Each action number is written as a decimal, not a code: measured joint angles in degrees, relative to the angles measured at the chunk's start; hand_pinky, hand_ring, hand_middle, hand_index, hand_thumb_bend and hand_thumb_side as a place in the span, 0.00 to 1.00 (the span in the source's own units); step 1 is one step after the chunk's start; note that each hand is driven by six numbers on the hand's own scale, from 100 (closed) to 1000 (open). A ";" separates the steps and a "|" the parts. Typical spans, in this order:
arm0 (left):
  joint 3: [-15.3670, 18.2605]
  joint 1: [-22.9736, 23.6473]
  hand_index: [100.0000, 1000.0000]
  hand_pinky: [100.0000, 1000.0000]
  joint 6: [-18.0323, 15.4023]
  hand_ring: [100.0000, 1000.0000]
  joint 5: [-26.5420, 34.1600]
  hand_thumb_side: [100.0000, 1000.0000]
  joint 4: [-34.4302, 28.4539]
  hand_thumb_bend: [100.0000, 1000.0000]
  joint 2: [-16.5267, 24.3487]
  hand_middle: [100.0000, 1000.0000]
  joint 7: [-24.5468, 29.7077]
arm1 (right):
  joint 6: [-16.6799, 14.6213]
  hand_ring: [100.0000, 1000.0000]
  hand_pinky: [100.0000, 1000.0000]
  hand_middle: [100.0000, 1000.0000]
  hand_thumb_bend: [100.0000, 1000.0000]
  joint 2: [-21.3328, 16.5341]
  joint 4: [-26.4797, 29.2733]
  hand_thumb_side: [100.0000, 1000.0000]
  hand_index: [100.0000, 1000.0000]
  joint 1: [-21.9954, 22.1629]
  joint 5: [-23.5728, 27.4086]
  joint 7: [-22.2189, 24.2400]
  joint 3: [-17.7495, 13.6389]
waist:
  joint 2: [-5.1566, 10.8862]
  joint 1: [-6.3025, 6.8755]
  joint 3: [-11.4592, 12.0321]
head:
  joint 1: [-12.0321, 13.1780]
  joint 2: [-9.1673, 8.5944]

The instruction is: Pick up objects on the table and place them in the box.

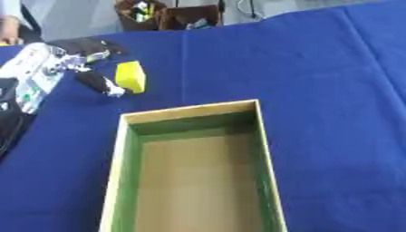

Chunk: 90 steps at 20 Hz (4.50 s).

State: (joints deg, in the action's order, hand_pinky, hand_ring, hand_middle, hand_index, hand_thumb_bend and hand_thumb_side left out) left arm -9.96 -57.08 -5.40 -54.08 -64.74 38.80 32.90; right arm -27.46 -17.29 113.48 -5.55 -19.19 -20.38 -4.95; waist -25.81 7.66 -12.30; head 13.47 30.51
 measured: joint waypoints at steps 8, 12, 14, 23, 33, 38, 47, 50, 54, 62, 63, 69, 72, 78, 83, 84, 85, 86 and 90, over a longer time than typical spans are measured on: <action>0.74 -0.65 0.96 0.66 0.63 0.81 1.28 0.59 1.37 0.42 0.06 0.87 1.30 | 0.23 0.75 0.70 0.60 0.25 0.44 0.00 0.66 0.77 -0.30 -0.36 0.20 0.04 | -0.74 0.41 -1.02 | 0.80 -1.14; 0.87 -0.80 0.96 0.66 0.24 0.81 1.58 0.58 2.11 0.41 0.06 0.87 2.97 | 0.25 0.75 0.70 0.60 0.25 0.51 0.00 0.66 0.77 -0.54 -0.39 0.18 0.05 | -1.11 0.73 -1.39 | 1.11 -1.54; 1.04 -0.92 0.96 0.66 -0.10 0.81 1.65 0.58 2.36 0.41 0.06 0.86 3.99 | 0.27 0.75 0.70 0.60 0.25 0.61 0.00 0.66 0.77 -0.55 -0.39 0.16 0.05 | -1.20 0.73 -1.48 | 1.15 -1.82; 1.43 -1.35 0.81 0.54 -0.47 0.67 3.30 0.54 1.97 0.25 0.08 0.61 3.21 | 1.27 0.75 0.70 0.60 0.26 1.33 0.00 0.66 0.77 -0.57 -0.51 -0.14 0.05 | -1.60 0.87 -1.36 | 1.27 -1.88; 1.41 -1.35 0.65 0.42 1.76 0.53 3.05 0.46 1.82 0.03 0.08 0.44 -2.12 | 1.79 0.75 0.70 0.60 0.26 1.49 0.00 0.66 0.77 -0.55 -0.93 -0.31 0.05 | -1.61 0.87 -1.22 | 1.28 -1.84; 1.40 -1.35 0.55 0.34 3.36 0.46 2.56 0.39 1.56 0.00 0.08 0.35 -5.24 | 1.77 0.75 0.71 0.60 0.25 1.49 0.00 0.66 0.77 -0.49 -0.93 -0.36 0.02 | -1.41 0.70 -1.03 | 1.28 -1.47; -0.06 0.16 0.49 0.26 6.84 0.41 4.03 0.32 -6.51 0.00 1.25 0.30 -8.79 | 1.87 0.75 0.71 0.60 0.21 1.32 0.00 0.65 0.78 0.61 -0.29 -0.91 -0.40 | 1.60 0.06 1.06 | 0.56 0.61; -0.54 1.44 0.49 0.26 8.85 0.41 5.87 0.32 -12.74 0.00 2.17 0.30 -7.62 | 1.97 0.75 0.71 0.60 0.20 0.87 0.00 0.64 0.78 1.15 0.21 -1.07 -0.71 | 2.78 -0.20 1.82 | -0.03 1.48; -0.73 3.81 0.48 0.26 11.98 0.40 8.41 0.33 -21.78 0.00 3.50 0.30 -5.69 | 1.96 0.75 0.71 0.60 0.18 0.28 0.00 0.64 0.78 1.78 0.87 -1.17 -0.97 | 4.49 -0.74 2.91 | -0.89 2.59; -1.09 6.10 0.46 0.25 16.32 0.39 10.64 0.33 -33.00 0.00 4.95 0.29 -3.17 | 1.59 0.75 0.72 0.61 0.16 -0.75 0.00 0.63 0.78 2.48 1.66 -1.57 -1.25 | 5.61 -1.31 3.75 | -2.14 4.24; -1.57 6.06 0.45 0.24 16.20 0.39 10.99 0.33 -33.82 0.00 4.66 0.29 -3.35 | 1.52 0.75 0.72 0.61 0.16 -1.01 0.00 0.63 0.78 2.56 1.81 -1.68 -1.27 | 6.31 -1.62 4.18 | -2.48 4.79; -4.27 7.76 0.45 0.24 13.37 0.39 14.22 0.32 -41.70 0.00 -0.66 0.29 -5.91 | 1.29 0.76 0.72 0.61 0.15 -2.19 0.00 0.62 0.78 3.38 2.95 -2.34 -1.79 | 8.09 -2.40 5.74 | -4.19 6.26; -5.01 9.17 0.45 0.24 13.31 0.39 14.92 0.31 -45.81 0.00 -2.42 0.29 -5.00 | 1.14 0.76 0.72 0.61 0.14 -2.35 0.00 0.62 0.78 3.49 3.23 -2.56 -1.98 | 8.16 -2.48 6.11 | -4.58 6.41; -7.37 11.55 0.44 0.23 11.90 0.38 15.69 0.31 -48.76 0.00 -5.77 0.28 -2.14 | 0.84 0.76 0.72 0.61 0.13 -2.78 0.00 0.62 0.78 3.39 3.63 -3.03 -2.14 | 8.18 -2.53 6.71 | -5.33 6.52; -9.38 13.39 0.44 0.23 9.80 0.38 14.15 0.30 -48.87 0.00 -8.04 0.27 -0.08 | 0.57 0.76 0.72 0.61 0.13 -3.14 0.00 0.62 0.78 3.00 3.70 -3.30 -2.17 | 8.18 -2.86 6.97 | -5.47 6.52; -9.62 13.74 0.44 0.23 9.55 0.38 13.70 0.30 -48.87 0.00 -8.44 0.27 0.18 | 0.52 0.76 0.72 0.61 0.13 -3.14 0.00 0.62 0.78 3.00 3.70 -3.35 -2.18 | 8.18 -2.86 7.00 | -5.49 6.52; -9.88 14.06 0.44 0.23 9.34 0.38 13.28 0.30 -48.87 0.00 -8.86 0.27 0.41 | 0.50 0.76 0.72 0.61 0.13 -3.14 0.00 0.62 0.78 2.99 3.70 -3.38 -2.19 | 8.16 -2.86 7.01 | -5.50 6.52; -10.11 14.48 0.44 0.23 9.16 0.38 12.89 0.30 -48.87 0.00 -9.23 0.27 0.66 | 0.48 0.76 0.72 0.61 0.13 -3.14 0.00 0.62 0.78 2.99 3.70 -3.41 -2.20 | 8.15 -2.87 7.02 | -5.50 6.52; -11.76 16.33 0.44 0.23 8.56 0.38 12.19 0.31 -48.87 0.00 -10.30 0.28 2.38 | 0.53 0.76 0.72 0.61 0.14 -3.14 0.00 0.62 0.78 2.85 3.70 -3.51 -2.30 | 7.97 -2.88 7.02 | -5.50 6.52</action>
State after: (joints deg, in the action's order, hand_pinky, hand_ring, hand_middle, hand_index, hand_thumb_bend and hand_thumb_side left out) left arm -21.72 -40.76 3.16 -41.89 -113.61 28.50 35.28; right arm -26.93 -20.44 113.48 -2.70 -15.49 -23.88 -7.24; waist -17.84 4.78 -5.28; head 7.97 37.02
